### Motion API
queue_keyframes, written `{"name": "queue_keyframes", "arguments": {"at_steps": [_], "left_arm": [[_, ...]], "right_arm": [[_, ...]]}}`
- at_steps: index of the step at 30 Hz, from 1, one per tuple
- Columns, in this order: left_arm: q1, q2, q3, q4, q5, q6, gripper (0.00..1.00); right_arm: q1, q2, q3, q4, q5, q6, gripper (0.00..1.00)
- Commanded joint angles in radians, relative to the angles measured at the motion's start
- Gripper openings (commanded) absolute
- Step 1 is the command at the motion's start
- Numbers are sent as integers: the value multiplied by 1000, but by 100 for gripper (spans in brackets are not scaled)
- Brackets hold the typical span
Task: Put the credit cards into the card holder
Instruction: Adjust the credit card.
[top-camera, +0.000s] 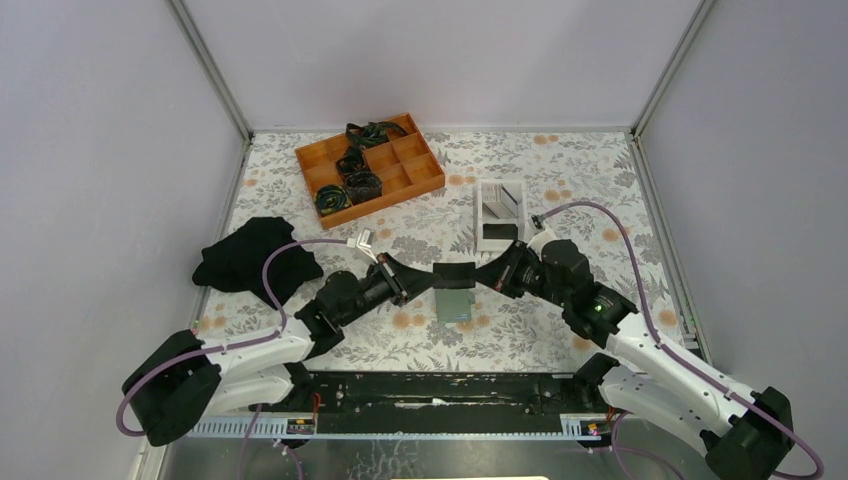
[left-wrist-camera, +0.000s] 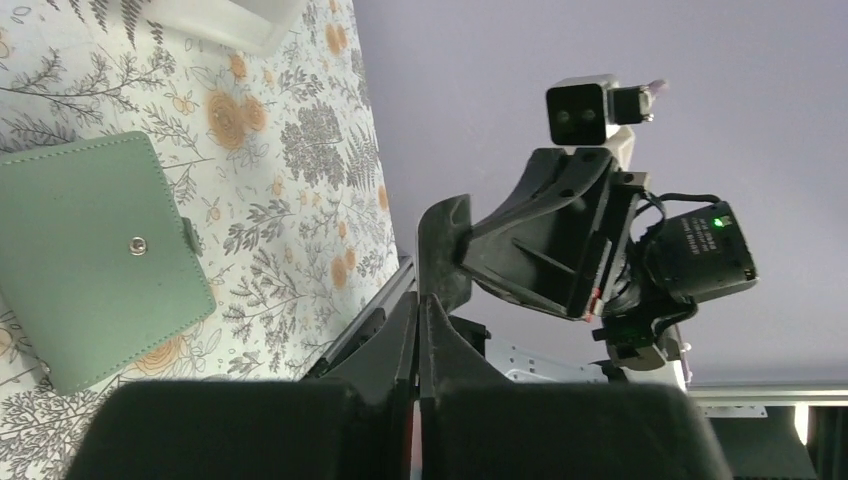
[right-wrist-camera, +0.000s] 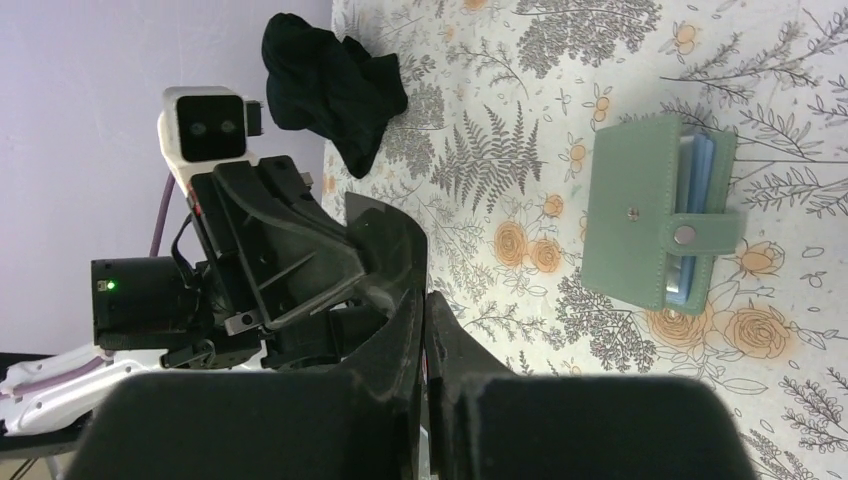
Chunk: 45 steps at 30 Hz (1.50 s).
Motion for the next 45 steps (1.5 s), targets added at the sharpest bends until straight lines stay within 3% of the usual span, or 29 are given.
{"name": "queue_keyframes", "arguments": {"at_steps": [1, 4, 8, 11, 16, 19, 26, 32, 45], "left_arm": [[6, 19, 17, 184, 129, -25, 0], [26, 16, 13, 188, 152, -29, 0], [61, 3, 18, 138, 201, -7, 0], [69, -7, 64, -1, 245, 98, 0], [83, 7, 152, -212, 330, 248, 0], [106, 28, 172, -241, 415, 286, 0], [191, 126, 193, -171, 676, 294, 0], [253, 169, 208, -81, 782, 266, 0], [266, 277, 218, 183, 899, 107, 0]], "right_arm": [[-12, -9, -22, 103, -75, 24, 2], [-23, -21, -32, 92, -73, 3, 16], [-46, -40, -11, 25, -47, -66, 47], [-75, -30, 22, -24, -52, -131, 54], [-141, -1, 100, -94, -86, -279, 60], [-188, 40, 151, -132, -176, -379, 60], [-272, 121, 232, -181, -429, -476, 59], [-281, 189, 285, -251, -610, -550, 57], [-281, 255, 261, -255, -751, -569, 55]]}}
